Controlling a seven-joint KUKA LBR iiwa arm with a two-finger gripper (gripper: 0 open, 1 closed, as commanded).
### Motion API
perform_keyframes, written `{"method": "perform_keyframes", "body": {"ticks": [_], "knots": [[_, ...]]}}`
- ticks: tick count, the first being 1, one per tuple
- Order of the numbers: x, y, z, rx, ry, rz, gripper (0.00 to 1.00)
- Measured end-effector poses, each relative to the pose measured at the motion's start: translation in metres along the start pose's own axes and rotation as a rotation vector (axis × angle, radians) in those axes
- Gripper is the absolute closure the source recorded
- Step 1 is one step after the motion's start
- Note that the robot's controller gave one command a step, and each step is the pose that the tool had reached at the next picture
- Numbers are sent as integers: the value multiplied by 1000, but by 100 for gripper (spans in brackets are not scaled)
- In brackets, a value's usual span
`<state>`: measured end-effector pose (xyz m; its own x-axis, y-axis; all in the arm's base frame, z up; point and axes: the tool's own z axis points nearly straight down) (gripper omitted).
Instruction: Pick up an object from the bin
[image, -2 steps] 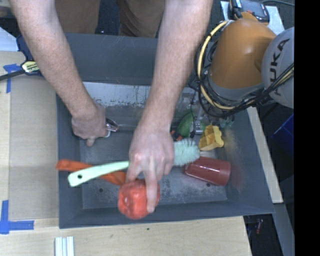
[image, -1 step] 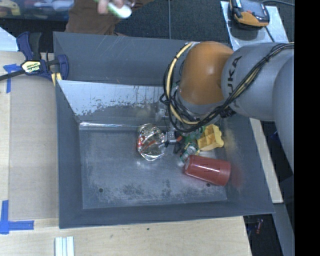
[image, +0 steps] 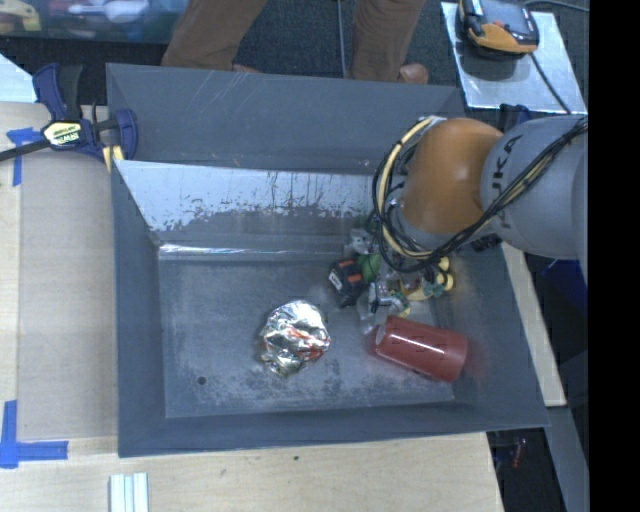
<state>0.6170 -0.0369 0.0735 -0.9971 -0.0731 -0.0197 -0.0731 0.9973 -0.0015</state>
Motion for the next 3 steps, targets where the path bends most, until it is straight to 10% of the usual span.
{"method": "perform_keyframes", "body": {"ticks": [1,2,3], "knots": [[18,81,2,-5,9,-8,0],[6,3,2,8,-4,16,0],[76,162,0,-14,2,-7,100]]}}
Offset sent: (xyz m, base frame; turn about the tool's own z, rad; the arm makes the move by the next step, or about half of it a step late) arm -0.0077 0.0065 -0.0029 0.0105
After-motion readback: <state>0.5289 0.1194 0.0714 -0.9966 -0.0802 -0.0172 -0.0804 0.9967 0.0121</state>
